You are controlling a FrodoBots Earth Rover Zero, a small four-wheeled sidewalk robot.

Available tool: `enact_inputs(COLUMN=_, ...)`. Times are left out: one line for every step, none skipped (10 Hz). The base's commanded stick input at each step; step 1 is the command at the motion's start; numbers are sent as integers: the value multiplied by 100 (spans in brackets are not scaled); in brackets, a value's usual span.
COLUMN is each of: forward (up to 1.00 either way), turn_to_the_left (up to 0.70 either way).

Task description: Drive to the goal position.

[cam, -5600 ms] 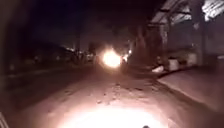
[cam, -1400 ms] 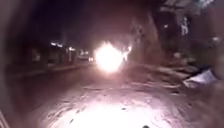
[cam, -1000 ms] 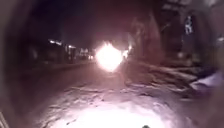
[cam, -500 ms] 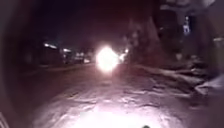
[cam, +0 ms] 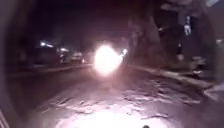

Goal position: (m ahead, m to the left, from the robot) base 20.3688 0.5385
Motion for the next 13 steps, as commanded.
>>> enact_inputs(forward=70, turn_to_the_left=0)
enact_inputs(forward=70, turn_to_the_left=0)
enact_inputs(forward=70, turn_to_the_left=0)
enact_inputs(forward=70, turn_to_the_left=0)
enact_inputs(forward=70, turn_to_the_left=0)
enact_inputs(forward=70, turn_to_the_left=0)
enact_inputs(forward=70, turn_to_the_left=0)
enact_inputs(forward=70, turn_to_the_left=0)
enact_inputs(forward=70, turn_to_the_left=0)
enact_inputs(forward=70, turn_to_the_left=0)
enact_inputs(forward=70, turn_to_the_left=0)
enact_inputs(forward=70, turn_to_the_left=-7)
enact_inputs(forward=70, turn_to_the_left=-35)
